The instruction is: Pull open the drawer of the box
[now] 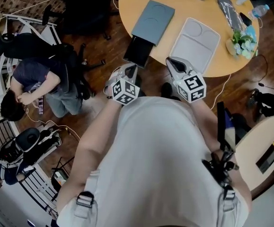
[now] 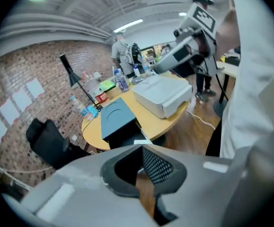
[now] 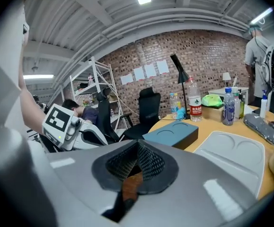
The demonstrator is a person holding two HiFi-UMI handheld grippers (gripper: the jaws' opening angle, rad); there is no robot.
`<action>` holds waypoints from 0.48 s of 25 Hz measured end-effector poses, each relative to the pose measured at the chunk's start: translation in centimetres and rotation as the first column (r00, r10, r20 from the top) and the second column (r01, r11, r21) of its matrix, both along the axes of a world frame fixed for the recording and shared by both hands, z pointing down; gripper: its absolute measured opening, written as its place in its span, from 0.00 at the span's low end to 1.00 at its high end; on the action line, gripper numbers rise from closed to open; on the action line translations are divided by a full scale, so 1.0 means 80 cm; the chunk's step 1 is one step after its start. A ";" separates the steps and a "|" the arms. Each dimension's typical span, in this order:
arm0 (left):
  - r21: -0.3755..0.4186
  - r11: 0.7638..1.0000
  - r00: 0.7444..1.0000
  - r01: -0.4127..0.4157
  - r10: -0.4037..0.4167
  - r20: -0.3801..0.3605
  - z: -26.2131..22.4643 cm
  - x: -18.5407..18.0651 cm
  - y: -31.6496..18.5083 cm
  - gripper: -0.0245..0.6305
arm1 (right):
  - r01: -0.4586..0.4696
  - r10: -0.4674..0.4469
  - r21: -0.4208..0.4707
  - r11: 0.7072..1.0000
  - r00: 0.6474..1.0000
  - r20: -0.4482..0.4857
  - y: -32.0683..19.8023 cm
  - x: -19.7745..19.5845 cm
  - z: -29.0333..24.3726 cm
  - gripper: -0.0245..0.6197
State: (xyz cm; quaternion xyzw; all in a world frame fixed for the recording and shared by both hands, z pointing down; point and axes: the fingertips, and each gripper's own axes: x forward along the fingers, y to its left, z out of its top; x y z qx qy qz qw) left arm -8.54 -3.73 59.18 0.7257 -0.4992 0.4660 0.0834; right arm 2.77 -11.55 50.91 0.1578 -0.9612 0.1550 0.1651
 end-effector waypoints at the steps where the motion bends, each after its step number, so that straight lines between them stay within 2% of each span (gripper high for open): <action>1: 0.014 0.999 0.998 0.042 -0.042 -0.051 -0.006 0.008 0.001 0.05 | 0.018 -0.018 0.007 1.000 1.000 0.003 0.001 0.002 -0.002 0.05; 3: 0.041 0.992 0.982 0.123 -0.115 -0.152 -0.019 0.024 -0.001 0.05 | 0.056 -0.057 0.024 0.998 0.998 0.011 -0.001 0.005 -0.007 0.05; 5: 0.076 0.982 0.959 0.174 -0.152 -0.238 -0.040 0.038 -0.003 0.05 | 0.080 -0.081 0.034 0.996 0.997 0.020 -0.001 0.007 -0.014 0.05; 9: 0.175 0.960 0.921 0.218 -0.144 -0.362 -0.097 0.059 -0.011 0.05 | 0.104 -0.105 0.052 0.993 0.994 0.030 -0.001 0.010 -0.025 0.05; 12: 0.216 0.947 0.870 0.236 -0.107 -0.481 -0.124 0.066 -0.003 0.05 | 0.103 -0.106 0.047 0.994 0.993 0.059 0.011 0.008 -0.038 0.05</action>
